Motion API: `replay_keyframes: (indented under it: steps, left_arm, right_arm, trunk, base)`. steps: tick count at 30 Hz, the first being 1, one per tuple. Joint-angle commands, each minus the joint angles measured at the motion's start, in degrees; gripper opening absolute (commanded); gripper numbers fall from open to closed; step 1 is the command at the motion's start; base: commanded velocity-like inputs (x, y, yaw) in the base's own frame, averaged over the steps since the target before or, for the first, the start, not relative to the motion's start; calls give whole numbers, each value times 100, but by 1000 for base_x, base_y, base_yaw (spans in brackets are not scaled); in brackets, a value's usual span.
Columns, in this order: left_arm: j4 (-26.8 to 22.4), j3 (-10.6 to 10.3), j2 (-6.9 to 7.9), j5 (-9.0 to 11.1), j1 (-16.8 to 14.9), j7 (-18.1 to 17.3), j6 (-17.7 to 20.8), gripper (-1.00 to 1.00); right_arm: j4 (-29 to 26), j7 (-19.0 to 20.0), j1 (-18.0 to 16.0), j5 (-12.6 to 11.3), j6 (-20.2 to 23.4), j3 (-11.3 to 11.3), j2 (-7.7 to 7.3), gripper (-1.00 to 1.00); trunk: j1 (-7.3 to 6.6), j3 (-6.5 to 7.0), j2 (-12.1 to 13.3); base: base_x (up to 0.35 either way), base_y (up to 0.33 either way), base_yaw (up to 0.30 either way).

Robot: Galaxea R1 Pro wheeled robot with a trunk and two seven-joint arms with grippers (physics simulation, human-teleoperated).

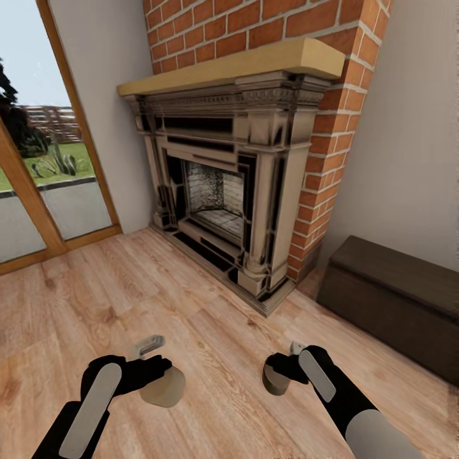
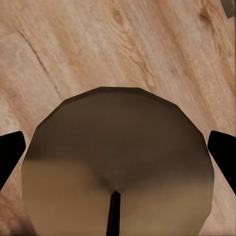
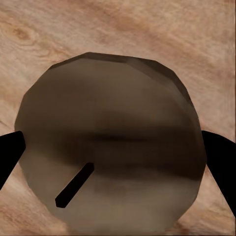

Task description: Place each of the two pumpkins and all three candles from the living room inside a cabinet in the living room (use any cabinet), then make sure every cabinet is closed, and position the cauldron so it is next to a table in the living room.

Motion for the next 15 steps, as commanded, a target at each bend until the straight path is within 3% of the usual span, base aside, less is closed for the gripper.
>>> replay_keyframes:
  steps: [1, 7, 10, 15]
  left_arm:
    - [-6, -9, 3, 54, -3, 63, 7, -100]
    - [-1, -19, 3, 46, -3, 133, 7, -100]
    - [1, -48, -2, 43, -3, 261, 7, -100]
    - [18, -279, -4, 42, -3, 476, 7, -100]
  right_arm:
    - [-9, -115, -5, -82, 1, 30, -6, -100]
    - [-10, -688, -5, -86, 89, 22, 2, -100]
    - [-10, -787, -5, -89, 119, 21, 3, -100]
    - [-11, -832, -5, -83, 133, 20, 5, -100]
  trunk:
    - [-24, 4, 39]
    - [-155, 62, 280]
    - [-221, 90, 400]
    - [-331, 142, 600]
  base:
    - [0, 0, -144]
    - [0, 0, -143]
    - [0, 0, -142]
    - [0, 0, -99]
